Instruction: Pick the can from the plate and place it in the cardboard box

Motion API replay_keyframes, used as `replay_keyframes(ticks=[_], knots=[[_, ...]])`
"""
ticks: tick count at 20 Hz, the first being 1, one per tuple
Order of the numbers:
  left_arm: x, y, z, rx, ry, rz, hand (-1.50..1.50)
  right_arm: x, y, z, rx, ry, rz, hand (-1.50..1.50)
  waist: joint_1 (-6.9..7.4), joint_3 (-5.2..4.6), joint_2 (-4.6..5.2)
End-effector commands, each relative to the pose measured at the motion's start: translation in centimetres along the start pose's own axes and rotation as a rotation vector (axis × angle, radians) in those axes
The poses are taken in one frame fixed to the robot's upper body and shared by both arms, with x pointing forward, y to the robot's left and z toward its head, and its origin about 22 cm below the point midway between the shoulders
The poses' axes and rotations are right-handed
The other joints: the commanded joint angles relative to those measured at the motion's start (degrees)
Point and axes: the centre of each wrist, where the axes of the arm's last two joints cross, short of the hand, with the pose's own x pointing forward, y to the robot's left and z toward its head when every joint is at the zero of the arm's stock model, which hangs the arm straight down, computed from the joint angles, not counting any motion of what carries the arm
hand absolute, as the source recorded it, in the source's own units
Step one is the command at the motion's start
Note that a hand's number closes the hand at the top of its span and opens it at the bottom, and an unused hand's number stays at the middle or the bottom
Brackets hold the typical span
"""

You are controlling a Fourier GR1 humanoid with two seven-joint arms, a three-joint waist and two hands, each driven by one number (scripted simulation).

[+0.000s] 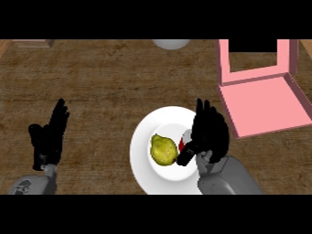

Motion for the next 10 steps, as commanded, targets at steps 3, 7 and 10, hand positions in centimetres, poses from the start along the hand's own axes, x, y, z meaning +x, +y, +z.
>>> replay_keyframes(ticks=[3,7,10], knots=[[-0.5,0.8,0.1,-0.019,0.004,-0.003,0.00,0.6,1.3,-0.9,0.011,0.175,0.025,-1.50,0.24,0.01,0.07],[1.0,0.5,-1.8,-0.004,-0.008,0.001,0.00,1.1,0.7,-0.3,0.002,0.164,0.026,-1.50,-0.18,0.00,0.08],[1.2,-1.1,-0.8,0.006,0.003,-0.004,0.00,0.1,3.1,-0.7,0.022,0.093,0.047,1.50,-0.13,0.03,0.04]])
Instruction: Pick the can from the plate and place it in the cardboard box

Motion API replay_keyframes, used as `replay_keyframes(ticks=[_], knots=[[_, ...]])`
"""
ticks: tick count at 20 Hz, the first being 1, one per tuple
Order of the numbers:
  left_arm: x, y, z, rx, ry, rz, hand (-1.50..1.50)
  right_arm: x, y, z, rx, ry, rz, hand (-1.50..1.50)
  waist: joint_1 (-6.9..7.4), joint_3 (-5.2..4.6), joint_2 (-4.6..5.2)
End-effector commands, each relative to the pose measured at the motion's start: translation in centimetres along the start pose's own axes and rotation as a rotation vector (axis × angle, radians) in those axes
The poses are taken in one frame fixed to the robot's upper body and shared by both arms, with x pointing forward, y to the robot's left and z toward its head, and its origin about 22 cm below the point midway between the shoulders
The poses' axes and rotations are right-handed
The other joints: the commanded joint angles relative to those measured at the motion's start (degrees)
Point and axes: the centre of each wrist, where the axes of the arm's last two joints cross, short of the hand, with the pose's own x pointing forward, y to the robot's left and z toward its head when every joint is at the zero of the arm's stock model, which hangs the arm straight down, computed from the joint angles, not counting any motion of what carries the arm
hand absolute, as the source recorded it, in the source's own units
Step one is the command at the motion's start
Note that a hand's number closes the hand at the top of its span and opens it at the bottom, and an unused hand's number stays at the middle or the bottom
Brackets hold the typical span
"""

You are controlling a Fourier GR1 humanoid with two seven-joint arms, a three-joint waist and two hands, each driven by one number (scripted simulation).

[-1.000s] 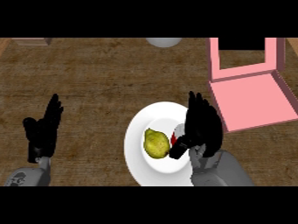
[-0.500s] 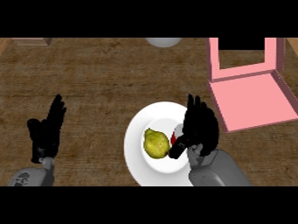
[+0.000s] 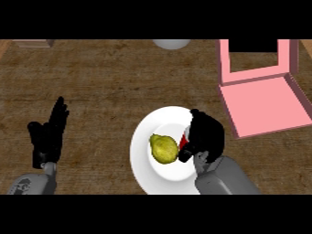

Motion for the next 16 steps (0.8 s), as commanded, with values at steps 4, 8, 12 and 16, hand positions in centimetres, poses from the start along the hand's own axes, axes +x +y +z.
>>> replay_keyframes(ticks=[4,8,12,16], knots=[[0.5,-1.6,1.0,0.000,0.007,-0.005,0.00,0.9,3.2,0.4,-0.126,0.021,0.019,1.50,0.13,0.03,0.01],[0.6,0.7,1.0,-0.009,0.000,-0.012,0.00,1.4,0.1,0.6,-0.145,0.034,0.033,1.50,-0.13,0.01,-0.06],[0.3,0.4,-0.1,0.016,0.001,0.008,0.00,2.4,-0.5,-0.3,-0.176,0.005,0.049,1.50,-0.11,0.00,0.03],[-0.3,1.3,0.5,0.035,0.022,-0.007,0.00,-4.7,3.7,4.0,0.056,-0.565,0.309,1.50,-1.71,0.11,-0.79]])
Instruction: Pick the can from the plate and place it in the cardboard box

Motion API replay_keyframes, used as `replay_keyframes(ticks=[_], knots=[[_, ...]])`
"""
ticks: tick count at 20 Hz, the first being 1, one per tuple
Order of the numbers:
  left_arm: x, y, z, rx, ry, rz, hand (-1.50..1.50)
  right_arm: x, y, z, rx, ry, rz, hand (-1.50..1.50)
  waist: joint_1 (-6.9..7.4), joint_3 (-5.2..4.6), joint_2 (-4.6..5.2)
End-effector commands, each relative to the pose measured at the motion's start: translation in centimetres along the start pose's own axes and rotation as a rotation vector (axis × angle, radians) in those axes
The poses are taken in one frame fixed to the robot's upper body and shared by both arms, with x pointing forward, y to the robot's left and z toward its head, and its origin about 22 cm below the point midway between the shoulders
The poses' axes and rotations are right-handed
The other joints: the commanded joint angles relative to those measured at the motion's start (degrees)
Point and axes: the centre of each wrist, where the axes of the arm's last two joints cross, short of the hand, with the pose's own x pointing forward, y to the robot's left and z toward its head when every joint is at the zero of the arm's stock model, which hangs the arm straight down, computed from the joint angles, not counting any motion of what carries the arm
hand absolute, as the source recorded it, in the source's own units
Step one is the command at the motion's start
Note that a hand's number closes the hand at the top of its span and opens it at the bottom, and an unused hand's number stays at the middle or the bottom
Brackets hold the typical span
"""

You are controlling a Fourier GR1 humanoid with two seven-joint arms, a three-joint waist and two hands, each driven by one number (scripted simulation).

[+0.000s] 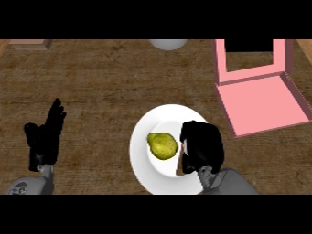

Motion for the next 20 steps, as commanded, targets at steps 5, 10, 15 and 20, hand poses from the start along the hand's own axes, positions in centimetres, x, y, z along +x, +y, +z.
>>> replay_keyframes(ticks=[5,10,15,20], knots=[[-0.6,0.9,0.4,0.023,0.018,0.011,0.00,-4.2,2.9,8.6,0.216,-0.686,0.238,1.50,-1.32,0.14,-1.00],[-1.4,1.8,0.7,0.060,0.031,0.002,0.00,-9.0,-2.5,13.1,0.080,-0.870,0.217,1.50,-3.90,0.12,-0.92],[-0.3,1.6,0.4,0.060,0.008,0.017,0.00,-10.9,-9.3,17.1,-0.078,-0.952,0.105,1.50,-3.64,0.15,-0.48],[0.4,1.9,0.0,0.047,0.008,0.007,0.00,-11.9,-12.1,17.5,-0.177,-0.931,0.035,1.50,-3.81,0.06,-0.18]])
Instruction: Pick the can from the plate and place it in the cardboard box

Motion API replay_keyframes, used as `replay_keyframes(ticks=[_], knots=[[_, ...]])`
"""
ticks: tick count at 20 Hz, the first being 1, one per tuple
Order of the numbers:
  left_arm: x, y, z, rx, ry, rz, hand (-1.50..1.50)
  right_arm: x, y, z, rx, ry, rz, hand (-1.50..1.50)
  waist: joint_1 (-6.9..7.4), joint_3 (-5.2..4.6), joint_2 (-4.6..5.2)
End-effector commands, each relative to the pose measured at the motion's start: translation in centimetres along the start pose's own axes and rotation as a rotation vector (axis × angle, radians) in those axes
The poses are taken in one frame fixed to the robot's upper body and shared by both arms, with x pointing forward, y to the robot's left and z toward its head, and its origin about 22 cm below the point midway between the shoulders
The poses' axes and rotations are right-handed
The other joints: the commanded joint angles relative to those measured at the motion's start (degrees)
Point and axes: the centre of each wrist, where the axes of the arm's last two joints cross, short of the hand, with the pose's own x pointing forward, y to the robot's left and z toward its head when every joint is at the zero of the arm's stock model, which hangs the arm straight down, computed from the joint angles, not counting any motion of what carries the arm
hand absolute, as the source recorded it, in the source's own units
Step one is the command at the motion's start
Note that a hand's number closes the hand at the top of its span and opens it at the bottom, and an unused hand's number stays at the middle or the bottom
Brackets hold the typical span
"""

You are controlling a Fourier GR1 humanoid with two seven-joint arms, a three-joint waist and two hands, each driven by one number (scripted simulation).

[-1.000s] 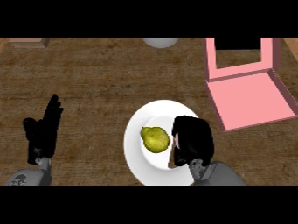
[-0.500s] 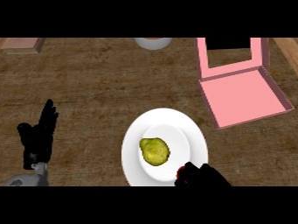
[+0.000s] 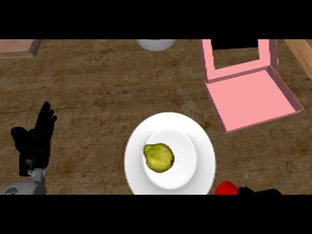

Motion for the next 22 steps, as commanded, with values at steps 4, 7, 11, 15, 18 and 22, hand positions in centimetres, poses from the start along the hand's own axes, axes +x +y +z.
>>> replay_keyframes(ticks=[4,7,11,15,18,22], knots=[[-0.1,0.0,0.4,-0.005,-0.009,0.002,0.00,0.2,-5.6,2.4,-0.170,-0.019,-0.062,1.50,0.63,-0.07,0.36],[0.0,0.6,0.1,-0.006,-0.013,-0.002,0.00,-1.6,-6.3,2.5,-0.189,0.016,-0.022,1.50,0.79,-0.12,0.43],[0.2,-0.5,0.1,-0.034,-0.016,-0.002,0.00,-5.5,-6.7,2.0,-0.301,0.072,-0.053,1.50,2.29,-0.05,0.83],[-1.3,-0.2,0.4,-0.053,-0.018,-0.019,0.00,-8.3,-10.0,2.1,-0.330,0.085,-0.112,1.50,3.35,-0.19,0.93],[1.2,-0.1,-0.4,-0.048,-0.006,-0.014,0.00,-11.3,-12.0,3.4,-0.304,0.108,-0.147,1.50,3.67,-0.09,0.69],[0.8,-3.0,-0.1,-0.083,-0.031,-0.012,0.00,-16.5,-12.9,2.2,-0.315,0.131,-0.235,1.50,5.32,-0.12,1.09]])
